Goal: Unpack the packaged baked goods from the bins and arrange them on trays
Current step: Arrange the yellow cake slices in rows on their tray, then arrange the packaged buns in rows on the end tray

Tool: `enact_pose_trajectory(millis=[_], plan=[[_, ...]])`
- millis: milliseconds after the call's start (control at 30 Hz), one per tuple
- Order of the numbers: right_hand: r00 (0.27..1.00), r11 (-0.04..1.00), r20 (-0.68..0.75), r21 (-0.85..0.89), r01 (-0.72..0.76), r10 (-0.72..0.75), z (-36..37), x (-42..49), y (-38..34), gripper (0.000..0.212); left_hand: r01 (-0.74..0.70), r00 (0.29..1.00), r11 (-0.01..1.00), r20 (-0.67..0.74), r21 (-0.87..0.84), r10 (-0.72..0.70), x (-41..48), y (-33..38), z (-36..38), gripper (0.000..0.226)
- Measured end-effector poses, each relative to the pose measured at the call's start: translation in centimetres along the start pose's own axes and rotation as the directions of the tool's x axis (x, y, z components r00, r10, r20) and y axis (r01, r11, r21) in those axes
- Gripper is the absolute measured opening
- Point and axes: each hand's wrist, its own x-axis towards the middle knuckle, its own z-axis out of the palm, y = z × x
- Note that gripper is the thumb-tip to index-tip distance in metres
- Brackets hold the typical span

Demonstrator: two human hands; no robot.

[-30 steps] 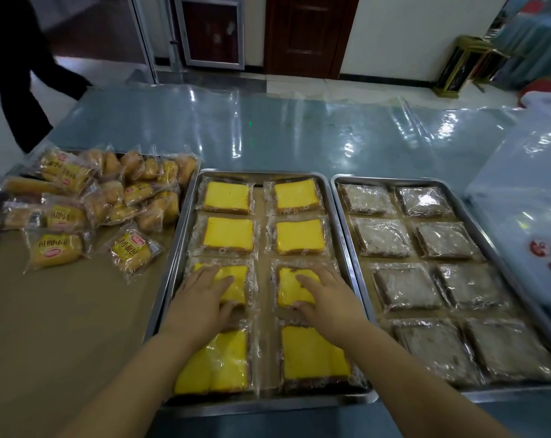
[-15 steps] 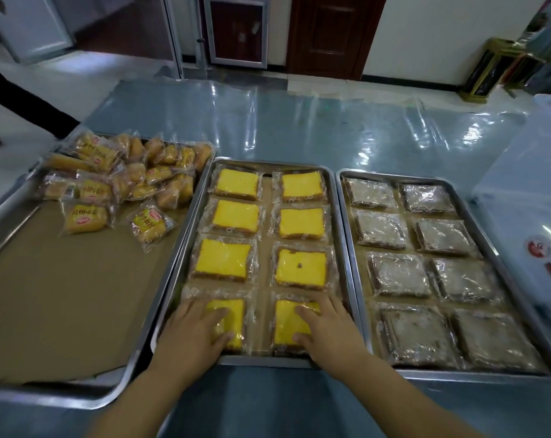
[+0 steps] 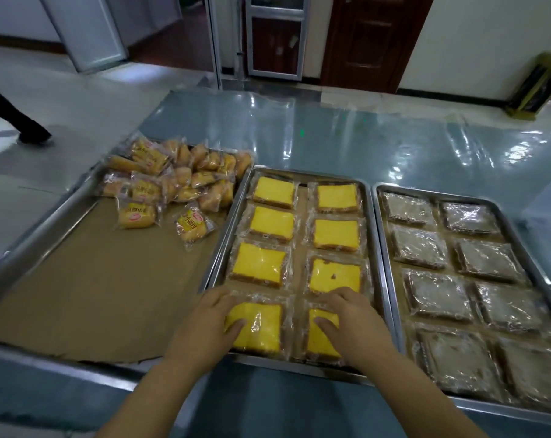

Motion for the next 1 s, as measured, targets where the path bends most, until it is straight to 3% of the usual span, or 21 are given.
enact_pose_trajectory(millis=[233, 333, 533, 633, 833, 933, 1000], plan=[[0.996, 0.981, -0.090, 0.196, 0.003, 0.014, 0.8, 5.2, -8.7, 0.029, 0.058, 0.975, 0.987, -0.203, -0.151, -0.089, 1.8, -6.8, -7.1, 0.012], [0.989, 0.967, -0.136, 0.254, -0.018, 0.054, 2.4, 7.9, -13.5, 0.023, 0.169, 0.975, 0.963, -0.107, -0.211, -0.195, 3.1, -12.2, -10.2, 0.018], [0.984, 0.959, -0.142, 0.276, -0.068, 0.111, 6.1, 12.7, -22.3, 0.022, 0.247, 0.969, 0.947, 0.046, -0.206, -0.243, 6.1, -21.9, -15.2, 0.025], [0.988, 0.964, -0.114, 0.257, -0.073, 0.105, 8.0, 14.8, -24.9, 0.027, 0.257, 0.966, 0.959, 0.045, -0.117, -0.253, 7.7, -25.4, -16.9, 0.030], [0.973, 0.965, -0.063, 0.157, -0.211, 0.223, 10.0, 18.7, -26.1, 0.042, 0.151, 0.989, 0.982, 0.020, -0.110, -0.150, 11.6, -28.1, -16.6, 0.035], [0.948, 0.943, -0.037, 0.125, -0.310, 0.317, 10.3, 20.4, -25.3, 0.056, 0.237, 0.971, 0.968, 0.004, -0.085, -0.238, 13.5, -28.0, -15.7, 0.050], [0.946, 0.942, -0.022, 0.099, -0.321, 0.325, 10.4, 21.3, -24.9, 0.067, 0.295, 0.955, 0.943, 0.027, -0.156, -0.295, 14.4, -27.8, -15.2, 0.051]])
